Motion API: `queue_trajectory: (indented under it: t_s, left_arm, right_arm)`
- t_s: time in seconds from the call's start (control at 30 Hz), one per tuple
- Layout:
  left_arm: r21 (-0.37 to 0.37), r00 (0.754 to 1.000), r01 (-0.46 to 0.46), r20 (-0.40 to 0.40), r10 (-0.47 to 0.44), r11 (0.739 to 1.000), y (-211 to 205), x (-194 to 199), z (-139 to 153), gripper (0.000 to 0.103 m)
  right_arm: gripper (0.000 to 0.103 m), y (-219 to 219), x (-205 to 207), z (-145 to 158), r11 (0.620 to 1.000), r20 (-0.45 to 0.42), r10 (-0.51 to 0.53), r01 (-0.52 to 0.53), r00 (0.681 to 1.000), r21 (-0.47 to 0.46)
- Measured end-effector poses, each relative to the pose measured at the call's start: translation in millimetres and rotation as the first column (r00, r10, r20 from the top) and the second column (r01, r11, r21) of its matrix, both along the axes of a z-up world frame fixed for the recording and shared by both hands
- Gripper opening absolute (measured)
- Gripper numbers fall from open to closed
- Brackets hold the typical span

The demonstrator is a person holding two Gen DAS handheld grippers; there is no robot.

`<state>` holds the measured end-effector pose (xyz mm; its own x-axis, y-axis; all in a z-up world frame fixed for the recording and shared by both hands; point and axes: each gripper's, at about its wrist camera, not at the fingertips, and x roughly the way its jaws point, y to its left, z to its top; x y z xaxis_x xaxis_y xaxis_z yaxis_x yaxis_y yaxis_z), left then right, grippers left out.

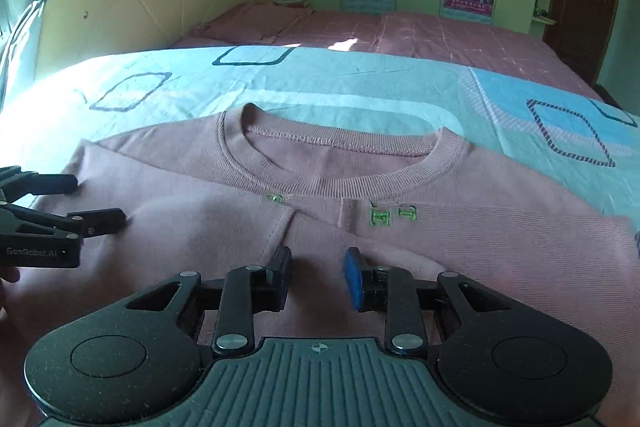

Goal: Fold small clothes

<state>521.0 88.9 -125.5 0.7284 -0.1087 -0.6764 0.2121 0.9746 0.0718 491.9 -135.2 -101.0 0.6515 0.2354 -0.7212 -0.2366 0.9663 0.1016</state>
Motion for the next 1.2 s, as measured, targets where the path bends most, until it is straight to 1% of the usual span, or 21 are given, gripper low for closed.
queue_trajectory:
  t_s: [0.03,0.07,0.1,0.13,0.2,0.23,0.3,0.37,0.47,0.5,0.57,0.7,0.77,0.83,0.9,0.93,1.0,1.03,1.07,1.1,1.2]
  left_arm:
    - [-0.014,1.000,0.000,0.028,0.001,1.000,1.3,-17.3,5.4,0.086]
    - [-0.039,1.000,0.006,0.031,-0.005,0.999,0.4,-27.9,6.4,0.086]
    - [-0.046,1.000,0.006,0.026,-0.005,0.999,-2.4,-35.3,4.5,0.086]
    - [-0.038,1.000,0.002,0.022,-0.001,0.999,-6.3,-41.8,1.8,0.083]
    - [-0.025,1.000,-0.008,0.023,0.009,1.000,-11.8,-54.3,-3.4,0.081]
    - [-0.036,1.000,-0.016,0.021,0.017,0.999,-9.3,-61.1,-3.8,0.081]
    - [-0.022,1.000,-0.021,0.019,0.022,1.000,-2.6,-71.2,-3.9,0.083]
    - [0.015,1.000,-0.011,0.010,0.011,1.000,5.9,-78.8,-5.1,0.085]
    - [0.053,1.000,0.003,0.011,-0.004,0.999,11.8,-87.0,-1.2,0.085]
    - [0.054,1.000,0.001,0.009,-0.002,0.999,12.1,-86.9,-0.2,0.085]
    - [0.048,1.000,-0.008,0.002,0.008,0.999,10.7,-85.9,0.0,0.084]
    - [0.055,1.000,-0.031,0.003,0.031,0.998,8.3,-89.5,4.1,0.083]
    - [0.044,0.999,-0.042,0.020,0.041,0.998,9.3,-93.0,8.9,0.078]
    - [0.027,0.998,-0.056,0.030,0.056,0.998,11.6,-95.6,12.0,0.078]
    - [0.027,0.998,-0.065,0.018,0.065,0.997,13.4,-94.8,10.0,0.078]
    - [0.040,0.998,-0.065,0.006,0.065,0.997,13.3,-93.6,6.9,0.078]
    - [0.065,0.998,-0.061,-0.005,0.061,0.996,12.4,-92.4,1.2,0.081]
    - [0.060,0.998,-0.065,-0.005,0.066,0.996,13.2,-92.0,0.9,0.082]
    - [0.045,0.997,-0.071,-0.012,0.072,0.996,14.9,-91.2,1.1,0.082]
    - [0.036,0.997,-0.075,-0.015,0.075,0.997,16.3,-90.7,1.9,0.082]
    - [0.042,0.997,-0.072,-0.011,0.072,0.997,16.3,-93.4,1.8,0.082]
  right_arm:
    - [0.028,-3.3,-10.6,5.4,1.000,0.020,0.003,-0.004,1.000,0.021]
    - [0.028,-3.9,-22.4,8.0,0.998,0.017,0.015,-0.016,1.000,0.057]
    - [0.028,1.1,-30.9,8.3,0.996,0.007,0.038,-0.038,0.999,0.083]
    - [0.028,8.2,-39.7,6.5,0.994,0.002,0.058,-0.058,0.998,0.087]
    - [0.028,21.1,-55.1,-0.1,0.993,-0.005,0.098,-0.097,0.995,0.072]
    - [0.028,24.4,-62.5,-4.7,0.992,-0.010,0.113,-0.113,0.993,0.060]
    - [0.028,20.4,-77.7,-8.8,0.992,0.014,0.126,-0.127,0.992,0.022]
    - [0.028,6.0,-84.1,-4.5,0.994,0.019,0.104,-0.104,0.994,0.019]
    - [0.028,-19.7,-88.6,7.8,1.000,0.047,0.020,-0.020,0.999,0.009]
    - [0.028,-25.0,-87.3,8.0,1.000,0.044,0.001,0.000,0.999,-0.004]
    - [0.028,-32.7,-80.0,-3.7,0.998,-0.037,-0.018,0.015,0.999,-0.066]
    - [0.028,-40.5,-87.0,-0.9,0.998,-0.054,0.004,-0.007,0.999,-0.065]
    - [0.028,-42.1,-93.5,7.3,0.998,-0.014,-0.010,0.009,1.000,-0.058]
    - [0.028,-44.1,-98.3,14.1,0.999,0.023,-0.025,0.025,0.999,-0.023]
    - [0.028,-44.2,-99.1,15.4,0.999,0.046,-0.044,0.045,0.998,-0.008]
    - [0.028,-44.2,-98.0,13.7,0.999,0.049,-0.052,0.053,0.997,-0.009]
    - [0.028,-45.0,-92.8,1.7,0.997,0.014,-0.070,0.071,0.997,-0.031]
    - [0.028,-46.2,-91.3,-5.4,0.996,-0.002,-0.077,0.077,0.997,-0.034]
    - [0.028,-49.1,-93.5,-8.8,0.996,0.011,-0.082,0.082,0.997,-0.017]
    - [0.028,-49.3,-93.8,-8.1,0.996,0.009,-0.082,0.082,0.997,-0.018]
    - [0.028,-49.1,-94.8,-3.3,0.996,0.006,-0.083,0.083,0.997,-0.022]
